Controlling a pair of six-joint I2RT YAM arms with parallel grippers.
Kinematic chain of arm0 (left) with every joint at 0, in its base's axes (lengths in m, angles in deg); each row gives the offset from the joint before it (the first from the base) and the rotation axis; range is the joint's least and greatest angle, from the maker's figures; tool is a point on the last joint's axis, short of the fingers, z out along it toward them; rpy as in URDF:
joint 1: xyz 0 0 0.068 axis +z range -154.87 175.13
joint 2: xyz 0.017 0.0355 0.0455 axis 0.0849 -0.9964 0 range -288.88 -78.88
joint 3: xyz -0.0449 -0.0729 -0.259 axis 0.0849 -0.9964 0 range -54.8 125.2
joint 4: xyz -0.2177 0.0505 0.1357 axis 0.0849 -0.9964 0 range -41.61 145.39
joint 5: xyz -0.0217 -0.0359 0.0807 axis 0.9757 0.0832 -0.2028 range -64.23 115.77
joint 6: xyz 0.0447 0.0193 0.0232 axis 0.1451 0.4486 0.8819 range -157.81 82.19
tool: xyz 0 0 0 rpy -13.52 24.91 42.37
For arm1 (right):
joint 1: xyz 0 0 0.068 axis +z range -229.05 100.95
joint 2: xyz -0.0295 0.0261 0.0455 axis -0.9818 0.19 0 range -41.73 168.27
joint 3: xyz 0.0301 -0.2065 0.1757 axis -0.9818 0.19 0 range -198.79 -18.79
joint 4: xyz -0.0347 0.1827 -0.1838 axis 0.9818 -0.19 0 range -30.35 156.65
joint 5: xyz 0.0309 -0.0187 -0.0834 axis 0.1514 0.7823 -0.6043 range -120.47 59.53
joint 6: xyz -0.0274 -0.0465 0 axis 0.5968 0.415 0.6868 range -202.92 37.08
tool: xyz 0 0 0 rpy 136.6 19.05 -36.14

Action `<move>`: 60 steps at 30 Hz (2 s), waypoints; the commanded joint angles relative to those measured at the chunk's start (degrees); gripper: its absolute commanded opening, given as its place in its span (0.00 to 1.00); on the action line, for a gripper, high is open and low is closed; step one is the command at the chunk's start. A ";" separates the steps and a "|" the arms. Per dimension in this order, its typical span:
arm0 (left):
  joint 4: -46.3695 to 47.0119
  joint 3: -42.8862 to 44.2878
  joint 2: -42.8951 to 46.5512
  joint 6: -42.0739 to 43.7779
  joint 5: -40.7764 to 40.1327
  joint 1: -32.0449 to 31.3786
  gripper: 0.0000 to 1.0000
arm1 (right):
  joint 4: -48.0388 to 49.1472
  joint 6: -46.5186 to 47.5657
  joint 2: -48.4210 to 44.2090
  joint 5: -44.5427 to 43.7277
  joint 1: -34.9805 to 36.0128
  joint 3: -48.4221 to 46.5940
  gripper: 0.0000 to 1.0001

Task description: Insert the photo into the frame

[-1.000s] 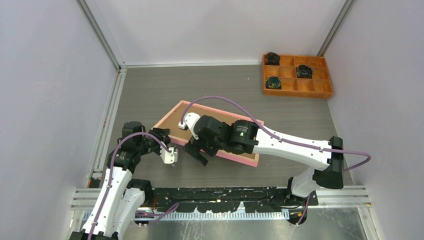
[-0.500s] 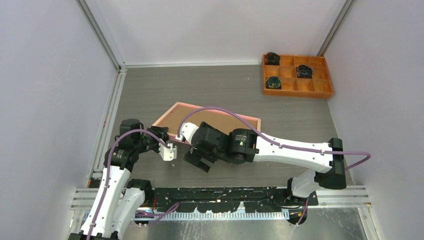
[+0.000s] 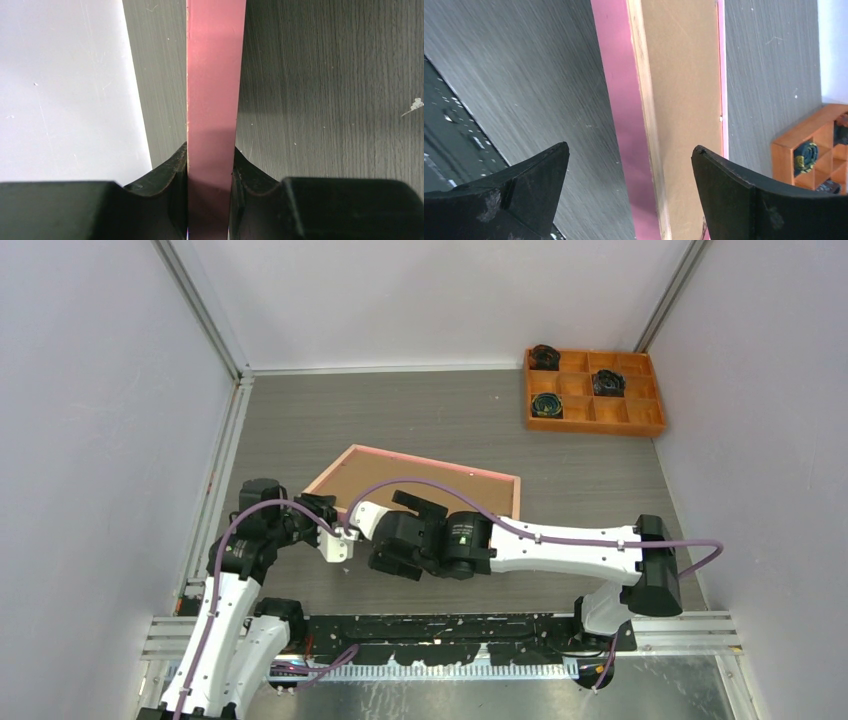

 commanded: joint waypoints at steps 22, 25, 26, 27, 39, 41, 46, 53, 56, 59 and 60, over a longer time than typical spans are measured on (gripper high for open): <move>0.83 1.24 2.49 -4.78 0.62 0.06 0.17 | 20.49 6.98 -5.47 -11.60 0.04 10.90 0.28; 1.20 1.01 3.15 -5.85 0.69 0.11 0.35 | 20.24 6.84 -4.77 -11.84 0.02 9.68 0.22; 1.83 0.87 3.46 -6.88 0.68 0.08 0.41 | 19.89 6.79 -4.33 -11.91 0.07 8.97 0.20; 2.81 0.69 3.74 -8.13 0.70 0.07 0.51 | 19.59 6.52 -3.99 -11.91 0.08 8.29 0.19; 15.62 8.15 1.57 -41.00 -5.79 0.37 1.00 | 16.65 0.59 -2.20 -6.37 -3.43 -1.47 0.16; 17.45 10.66 0.32 -47.34 -6.50 0.70 1.00 | 15.31 -1.12 -1.62 -4.05 -4.73 -4.30 0.12; 20.25 16.75 -3.06 -61.39 -10.68 1.36 1.00 | 8.68 -7.85 2.17 3.03 -8.47 -15.47 0.07; 18.49 22.29 -4.54 -73.25 -10.93 6.22 1.00 | -4.41 -15.56 11.21 10.45 -11.90 -33.96 0.07; 17.85 22.97 -3.92 -76.16 -8.97 9.72 1.00 | -7.44 -17.74 13.85 12.69 -13.57 -38.78 0.07; 17.15 22.69 -3.12 -77.30 -7.83 11.17 1.00 | -9.16 -19.61 15.76 15.87 -16.23 -42.84 0.07; 17.21 22.21 -2.83 -77.43 -7.15 11.59 1.00 | -9.61 -20.30 16.33 17.23 -17.37 -43.93 0.07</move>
